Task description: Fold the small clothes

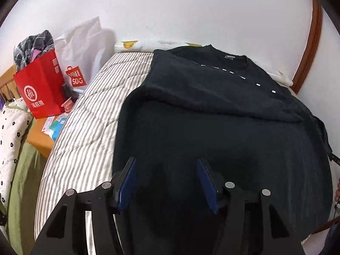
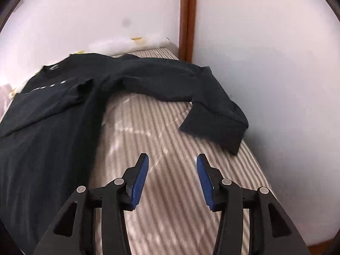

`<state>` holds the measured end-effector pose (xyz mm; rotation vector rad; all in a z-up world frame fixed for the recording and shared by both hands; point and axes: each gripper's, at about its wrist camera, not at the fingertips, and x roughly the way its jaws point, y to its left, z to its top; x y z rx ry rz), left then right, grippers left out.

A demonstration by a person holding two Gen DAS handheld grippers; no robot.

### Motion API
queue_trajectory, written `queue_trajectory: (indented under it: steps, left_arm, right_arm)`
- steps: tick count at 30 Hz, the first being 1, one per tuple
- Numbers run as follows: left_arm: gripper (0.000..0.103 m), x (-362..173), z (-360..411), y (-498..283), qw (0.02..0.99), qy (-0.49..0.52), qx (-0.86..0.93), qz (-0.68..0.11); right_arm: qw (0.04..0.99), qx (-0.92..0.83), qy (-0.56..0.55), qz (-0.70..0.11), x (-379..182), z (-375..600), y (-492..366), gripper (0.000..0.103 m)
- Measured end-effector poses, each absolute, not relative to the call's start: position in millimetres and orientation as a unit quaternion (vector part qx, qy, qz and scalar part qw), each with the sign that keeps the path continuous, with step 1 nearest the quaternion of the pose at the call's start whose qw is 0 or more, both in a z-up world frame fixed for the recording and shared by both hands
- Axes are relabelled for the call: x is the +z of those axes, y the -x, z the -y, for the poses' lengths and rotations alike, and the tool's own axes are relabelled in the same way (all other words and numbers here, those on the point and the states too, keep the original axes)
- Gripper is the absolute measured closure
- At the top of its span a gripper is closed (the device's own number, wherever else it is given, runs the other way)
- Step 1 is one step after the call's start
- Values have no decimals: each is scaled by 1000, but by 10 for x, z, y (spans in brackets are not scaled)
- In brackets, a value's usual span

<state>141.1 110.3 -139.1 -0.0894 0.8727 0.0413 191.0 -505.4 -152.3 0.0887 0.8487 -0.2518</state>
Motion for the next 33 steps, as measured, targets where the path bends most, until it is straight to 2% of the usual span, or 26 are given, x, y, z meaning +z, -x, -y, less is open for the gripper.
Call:
queue_trajectory:
  steps: [2, 14, 16, 18, 21, 28, 33]
  left_arm:
    - [48, -1407, -1061, -1496, 903, 39, 23, -428]
    - [48, -1510, -1030, -1773, 893, 35, 16, -449]
    - [48, -1523, -1049, -1773, 892, 40, 13, -450]
    - [48, -1530, -1071, -1775, 890, 39, 11, -454]
    - [48, -1540, -1130, -1759, 889, 43, 8, -456]
    - [48, -1591, -1224, -1717, 885, 43, -4, -463]
    - [48, -1615, -1336, -1688, 885, 53, -12, -463]
  right_arm:
    - [897, -136, -47, -418, -1617, 5129, -2115, 49]
    - [884, -193, -38, -423, -1766, 5321, -2570, 50]
    - [882, -207, -32, -422, -1757, 5358, -2594, 62]
    - [880, -213, -30, -424, -1721, 5379, -2582, 90]
    - [880, -205, -46, -427, -1641, 5428, -2598, 96]
    - [905, -147, -94, -389, -956, 5160, -2482, 97]
    - [924, -57, -112, -361, -427, 4497, -2575, 97]
